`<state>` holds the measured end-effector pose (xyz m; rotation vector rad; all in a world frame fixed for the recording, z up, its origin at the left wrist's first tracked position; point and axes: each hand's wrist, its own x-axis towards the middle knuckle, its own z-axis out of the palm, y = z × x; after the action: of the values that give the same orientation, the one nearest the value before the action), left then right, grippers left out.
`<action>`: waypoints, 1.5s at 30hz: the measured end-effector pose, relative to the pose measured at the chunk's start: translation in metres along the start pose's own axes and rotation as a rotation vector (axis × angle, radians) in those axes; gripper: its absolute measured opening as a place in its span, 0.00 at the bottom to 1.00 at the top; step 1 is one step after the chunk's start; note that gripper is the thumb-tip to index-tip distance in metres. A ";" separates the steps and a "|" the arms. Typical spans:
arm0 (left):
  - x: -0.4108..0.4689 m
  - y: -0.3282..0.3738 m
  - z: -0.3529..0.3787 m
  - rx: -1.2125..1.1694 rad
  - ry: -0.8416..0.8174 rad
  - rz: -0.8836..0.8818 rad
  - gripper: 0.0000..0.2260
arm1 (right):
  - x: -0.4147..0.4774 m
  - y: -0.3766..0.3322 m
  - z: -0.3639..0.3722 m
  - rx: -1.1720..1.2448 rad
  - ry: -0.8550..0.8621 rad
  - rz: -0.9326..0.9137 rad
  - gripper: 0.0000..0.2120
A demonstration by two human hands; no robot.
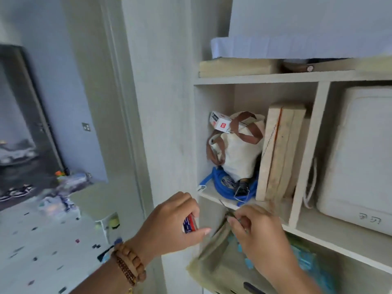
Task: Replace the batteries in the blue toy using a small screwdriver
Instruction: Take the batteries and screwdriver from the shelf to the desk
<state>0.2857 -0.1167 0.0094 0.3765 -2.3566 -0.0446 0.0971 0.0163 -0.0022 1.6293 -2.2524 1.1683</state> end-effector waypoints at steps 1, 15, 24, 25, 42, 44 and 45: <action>-0.012 -0.012 -0.014 0.019 0.015 -0.028 0.17 | 0.003 -0.018 0.012 0.022 -0.011 -0.022 0.11; -0.209 -0.208 -0.246 0.427 0.052 -0.290 0.18 | 0.020 -0.311 0.232 0.189 -0.185 -0.273 0.10; -0.276 -0.318 -0.323 0.517 0.064 -0.450 0.19 | 0.057 -0.429 0.347 0.232 -0.239 -0.367 0.10; -0.281 -0.334 -0.326 0.524 0.057 -0.466 0.19 | 0.064 -0.438 0.361 0.235 -0.250 -0.382 0.10; -0.298 -0.656 -0.385 0.577 -0.035 -0.607 0.19 | 0.250 -0.589 0.640 0.293 -0.405 -0.437 0.07; -0.303 -0.698 -0.393 0.575 -0.039 -0.600 0.19 | 0.266 -0.609 0.673 0.285 -0.416 -0.435 0.08; -0.306 -0.722 -0.396 0.567 -0.032 -0.592 0.19 | 0.275 -0.619 0.692 0.277 -0.415 -0.434 0.08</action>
<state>0.9506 -0.6905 -0.0085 1.3417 -2.1739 0.3452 0.7355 -0.7111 -0.0262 2.5105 -1.8272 1.1406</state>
